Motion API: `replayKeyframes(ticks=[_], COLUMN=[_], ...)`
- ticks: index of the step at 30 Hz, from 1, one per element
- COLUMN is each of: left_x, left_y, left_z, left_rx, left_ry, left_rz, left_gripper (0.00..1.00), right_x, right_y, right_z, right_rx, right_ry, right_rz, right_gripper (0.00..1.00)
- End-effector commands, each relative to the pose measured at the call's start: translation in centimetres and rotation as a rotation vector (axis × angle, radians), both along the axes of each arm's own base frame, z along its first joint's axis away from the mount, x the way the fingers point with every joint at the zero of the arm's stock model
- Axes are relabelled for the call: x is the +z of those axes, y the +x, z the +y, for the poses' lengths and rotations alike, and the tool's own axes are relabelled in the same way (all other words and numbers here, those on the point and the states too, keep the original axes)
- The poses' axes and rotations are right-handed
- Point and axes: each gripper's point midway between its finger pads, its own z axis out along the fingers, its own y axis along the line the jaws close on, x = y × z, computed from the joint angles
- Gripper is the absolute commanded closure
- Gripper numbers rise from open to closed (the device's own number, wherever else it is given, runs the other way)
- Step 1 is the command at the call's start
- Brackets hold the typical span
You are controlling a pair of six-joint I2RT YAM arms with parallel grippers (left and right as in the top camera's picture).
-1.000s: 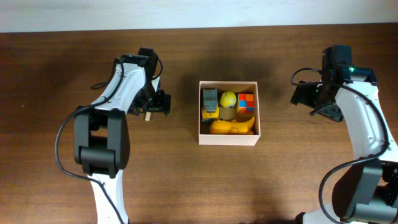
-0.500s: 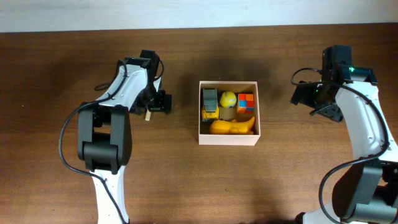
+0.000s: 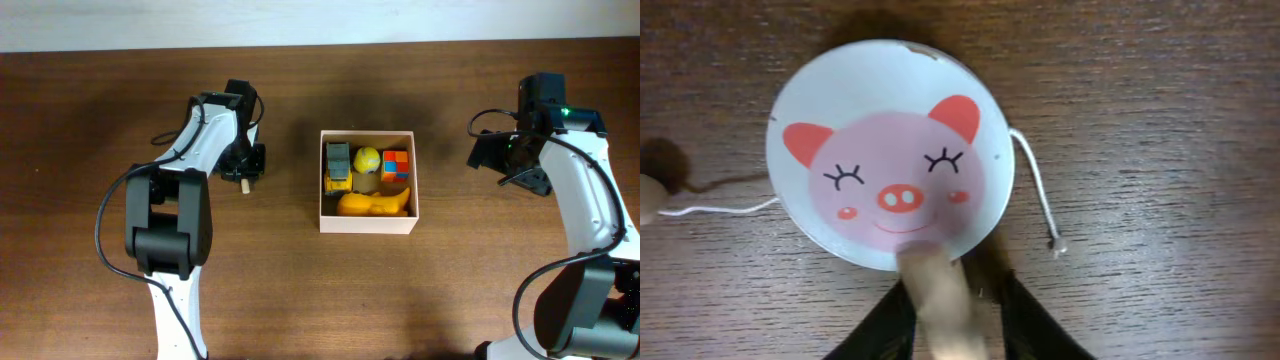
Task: Pack container
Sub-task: 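Lower the left gripper onto the pig rattle drum handle and grasp it, then carry the pig rattle drum right and lower it into the box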
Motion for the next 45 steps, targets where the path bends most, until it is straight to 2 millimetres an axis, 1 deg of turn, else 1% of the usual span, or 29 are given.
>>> replayKeyframes(ticks=[1, 2, 5, 11, 14, 16, 19, 20, 21, 22, 26, 27, 29, 33, 36, 38, 41, 42, 45], left_x=[-0.8, -0.8, -0.8, -0.3, 1.0, 2.2, 4.9, 6.5, 7.6, 9.5, 12.7, 13.6, 14.7, 15.8, 15.8, 15.6, 15.4, 15.2, 15.1], left_y=[-0.2, -0.2, -0.1, 0.2, 0.9, 1.5, 2.5, 2.9, 3.0, 3.1, 2.6, 2.2, 1.3, -0.8, -2.3, -3.0, -2.9, -2.6, -1.8], left_z=[0.3, 0.3, 0.2, -0.1, -0.8, -1.5, -3.6, -4.8, -5.6, -7.0, -9.3, -10.1, -11.4, -14.4, -17.0, -18.4, -20.5, -21.4, -23.0], left_rx=[0.004, 0.005, 0.004, 0.005, -0.002, -0.037, -0.139, -0.204, -0.248, -0.319, -0.461, -0.521, -0.623, -0.825, -0.978, -1.067, -1.155, -1.183, -1.228], left_ry=[0.010, 0.010, 0.009, -0.010, -0.046, -0.086, -0.193, -0.258, -0.297, -0.357, -0.401, -0.402, -0.402, -0.405, -0.408, -0.383, -0.299, -0.258, -0.176], left_rz=[0.017, 0.017, 0.013, 0.006, -0.005, -0.019, -0.055, -0.075, -0.089, -0.113, -0.151, -0.159, -0.165, -0.164, -0.167, -0.176, -0.225, -0.255, -0.318], left_gripper=[0.82, 0.84, 0.86, 0.86, 0.87, 0.87, 0.89, 0.89, 0.89, 0.89, 0.89, 0.89, 0.89, 0.89, 0.89, 0.89, 0.89, 0.89, 0.89], right_x=[0.0, 0.0, 0.0, 0.0, 0.0, 0.0, 0.0, 0.0, 0.0, 0.0, 0.0, 0.0, 0.0, 0.0, 0.0, 0.0, 0.0, 0.0, 0.0], right_y=[0.0, 0.0, 0.0, 0.0, 0.0, 0.0, 0.0, 0.0, 0.0, 0.0, 0.0, 0.0, 0.0, 0.0, 0.0, 0.0, 0.0, 0.0, 0.0], right_z=[-0.5, -0.5, -0.5, -0.5, -0.5, -0.5, -0.5, -0.5, -0.5, -0.5, -0.5, -0.5, -0.5, -0.5, -0.5, -0.5, -0.5, -0.5, -0.5], right_rx=[-0.017, -0.017, -0.017, -0.017, -0.017, -0.017, -0.017, -0.017, -0.017, -0.017, -0.017, -0.017, -0.017, -0.017, -0.017, -0.017, -0.017, -0.017, -0.017], right_ry=[-0.018, -0.018, -0.018, -0.018, -0.018, -0.018, -0.018, -0.018, -0.018, -0.018, -0.018, -0.018, -0.018, -0.018, -0.018, -0.018, -0.018, -0.018, -0.018], right_rz=[0.001, 0.001, 0.001, 0.001, 0.001, 0.001, 0.001, 0.001, 0.001, 0.001, 0.001, 0.001, 0.001, 0.001, 0.001, 0.001, 0.001, 0.001, 0.001], right_gripper=[0.01, 0.01, 0.01, 0.01, 0.01, 0.01, 0.01, 0.01, 0.01, 0.01, 0.01, 0.01, 0.01, 0.01, 0.01, 0.01, 0.01, 0.01, 0.01])
